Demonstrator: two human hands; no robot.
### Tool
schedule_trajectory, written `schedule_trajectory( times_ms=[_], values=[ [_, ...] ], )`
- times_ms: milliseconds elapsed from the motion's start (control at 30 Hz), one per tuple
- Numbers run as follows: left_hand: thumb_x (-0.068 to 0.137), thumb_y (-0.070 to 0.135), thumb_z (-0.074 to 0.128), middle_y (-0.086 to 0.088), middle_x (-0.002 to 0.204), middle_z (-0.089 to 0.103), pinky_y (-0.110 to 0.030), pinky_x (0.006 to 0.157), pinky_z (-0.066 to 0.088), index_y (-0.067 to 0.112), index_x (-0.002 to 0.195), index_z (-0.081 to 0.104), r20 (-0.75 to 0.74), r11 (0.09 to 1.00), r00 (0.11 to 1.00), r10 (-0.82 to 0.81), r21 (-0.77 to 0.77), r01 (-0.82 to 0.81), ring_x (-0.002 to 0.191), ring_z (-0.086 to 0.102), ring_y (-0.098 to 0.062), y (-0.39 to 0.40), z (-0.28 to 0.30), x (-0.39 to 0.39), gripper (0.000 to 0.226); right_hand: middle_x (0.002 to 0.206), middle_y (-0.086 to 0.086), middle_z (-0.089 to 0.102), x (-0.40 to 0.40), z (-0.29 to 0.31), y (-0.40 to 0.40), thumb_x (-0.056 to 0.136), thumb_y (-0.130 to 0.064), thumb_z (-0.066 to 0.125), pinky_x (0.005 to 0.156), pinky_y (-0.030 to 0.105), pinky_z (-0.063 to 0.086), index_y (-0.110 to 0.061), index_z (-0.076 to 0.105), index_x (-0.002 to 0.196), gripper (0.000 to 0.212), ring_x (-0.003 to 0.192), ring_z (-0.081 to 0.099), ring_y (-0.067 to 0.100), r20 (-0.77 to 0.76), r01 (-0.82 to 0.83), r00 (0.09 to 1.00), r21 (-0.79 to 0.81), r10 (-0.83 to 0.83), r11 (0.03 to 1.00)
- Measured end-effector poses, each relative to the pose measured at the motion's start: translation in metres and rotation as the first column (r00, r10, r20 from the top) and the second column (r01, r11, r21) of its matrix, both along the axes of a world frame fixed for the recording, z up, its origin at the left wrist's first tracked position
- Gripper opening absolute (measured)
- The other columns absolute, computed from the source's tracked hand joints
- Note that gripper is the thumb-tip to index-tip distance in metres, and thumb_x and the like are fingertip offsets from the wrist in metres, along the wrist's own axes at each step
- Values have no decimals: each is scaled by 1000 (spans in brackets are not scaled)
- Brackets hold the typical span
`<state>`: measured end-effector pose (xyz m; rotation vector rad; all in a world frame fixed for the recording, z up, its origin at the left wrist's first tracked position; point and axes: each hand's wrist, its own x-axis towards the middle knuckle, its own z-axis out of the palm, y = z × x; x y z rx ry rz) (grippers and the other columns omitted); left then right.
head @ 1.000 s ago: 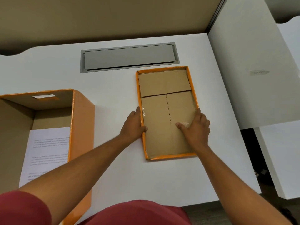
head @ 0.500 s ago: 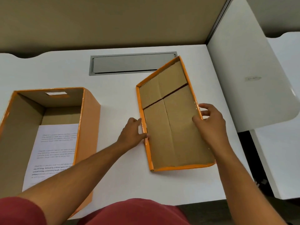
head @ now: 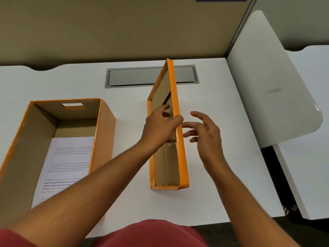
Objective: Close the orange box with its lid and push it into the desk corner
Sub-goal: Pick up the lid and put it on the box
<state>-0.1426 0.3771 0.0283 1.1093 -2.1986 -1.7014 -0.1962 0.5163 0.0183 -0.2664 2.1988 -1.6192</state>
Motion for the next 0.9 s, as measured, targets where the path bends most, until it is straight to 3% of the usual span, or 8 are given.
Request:
schedule_trajectory(
  times_ms=[100,167,300,400,500,667,767,900],
  values=[
    [91,37,72,11,112,68,-29,58,64,26,148,56,-44,999,998,37,-27,-39,86,70,-9,-9,3,9,60,102,-4,80,3,-31,-1,104,-26,45,73,28,59,-27,66,125,30,89,75,16,116,-11,993,7,10,1000],
    [91,34,73,21,96,63,-19,48,56,27,143,59,-66,996,995,76,-42,-79,80,68,-6,-16,6,18,55,120,1,75,9,-57,-5,104,-27,50,85,36,59,-27,64,128,28,99,71,15,180,-54,983,92,36,994],
    [94,34,71,15,105,65,-22,66,53,30,152,48,-58,993,993,106,-44,-109,89,67,-10,-35,11,38,62,147,4,57,22,-95,-18,101,-48,51,108,51,50,-22,49,149,54,123,62,24,411,-183,907,184,93,966],
    [95,32,71,9,128,61,-28,73,57,37,154,38,-62,991,990,130,-5,-131,100,67,-14,-49,13,57,67,141,3,59,30,-108,-32,100,-58,46,101,50,54,-21,51,146,59,118,63,25,507,-184,858,156,81,971],
    [95,28,71,7,138,58,-45,85,63,46,156,26,-44,985,987,157,82,-153,112,68,-24,-60,12,78,78,130,5,64,37,-111,-45,100,-60,43,96,48,57,-21,57,138,56,111,64,28,484,-168,873,173,65,970],
    [97,25,67,35,116,47,-14,53,57,58,153,18,-101,988,985,142,76,-135,92,71,-11,-89,11,117,81,125,-6,61,44,-98,-49,103,-51,48,94,39,49,-26,59,137,43,112,59,20,336,-32,942,152,-21,988],
    [99,31,64,29,127,54,-30,76,64,51,154,30,-139,987,978,159,27,-156,113,66,-15,-112,17,143,67,122,-8,66,57,-76,-54,103,-46,52,89,37,50,-30,64,130,33,108,64,17,227,12,973,110,-37,994],
    [96,43,67,4,148,57,-55,103,57,38,158,43,-163,971,962,219,-64,-232,127,63,-23,-150,27,185,67,114,-15,68,93,-43,-72,101,-44,58,78,30,54,-31,66,130,33,101,67,10,108,55,992,51,-61,997]
  ],
)
